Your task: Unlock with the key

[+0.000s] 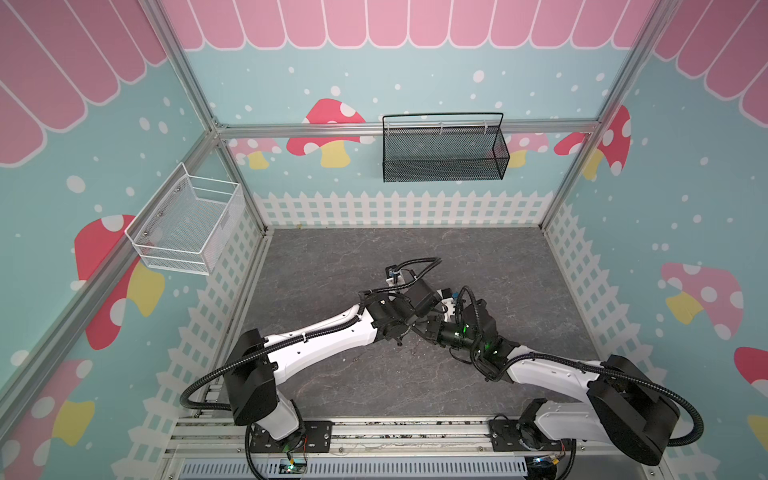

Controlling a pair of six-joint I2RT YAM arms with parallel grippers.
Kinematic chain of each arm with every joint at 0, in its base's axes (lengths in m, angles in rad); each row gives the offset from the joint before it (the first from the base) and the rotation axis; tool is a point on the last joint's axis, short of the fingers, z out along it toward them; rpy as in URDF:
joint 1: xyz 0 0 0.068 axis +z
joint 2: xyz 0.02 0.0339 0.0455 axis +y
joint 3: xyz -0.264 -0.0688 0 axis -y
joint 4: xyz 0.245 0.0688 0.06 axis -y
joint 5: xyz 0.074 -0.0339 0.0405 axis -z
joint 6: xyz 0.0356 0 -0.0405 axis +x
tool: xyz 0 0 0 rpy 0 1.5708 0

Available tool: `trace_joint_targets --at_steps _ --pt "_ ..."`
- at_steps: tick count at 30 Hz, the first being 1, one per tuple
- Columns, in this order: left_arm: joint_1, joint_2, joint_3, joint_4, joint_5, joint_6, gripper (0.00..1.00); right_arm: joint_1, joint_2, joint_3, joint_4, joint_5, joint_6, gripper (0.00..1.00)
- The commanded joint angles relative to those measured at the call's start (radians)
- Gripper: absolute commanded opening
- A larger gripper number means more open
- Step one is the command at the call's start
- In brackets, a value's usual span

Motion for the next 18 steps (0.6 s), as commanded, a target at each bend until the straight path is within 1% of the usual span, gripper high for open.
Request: trace_joint_targets --at_steps 1,6,13,18 --pt "0.003 -0.033 -0.014 0.015 -0.001 -0.022 0.0 -0.001 -0.019 0.02 0.004 0.03 -0.009 0.0" --pt "0.001 -0.029 -0.005 0.015 0.004 -0.018 0.0 -0.001 -0.03 0.036 -0.003 0.026 -0.022 0.0" --pt "-0.005 -0.032 -0.014 -0.006 -0.009 -0.002 0.0 -0.001 -0.091 0.024 -0.034 0.12 -0.065 0.0" --pt "-0.014 -0.029 -0.018 -0.025 -0.024 -0.003 0.0 -0.001 -0.094 0.053 -0.043 0.116 -0.1 0.0"
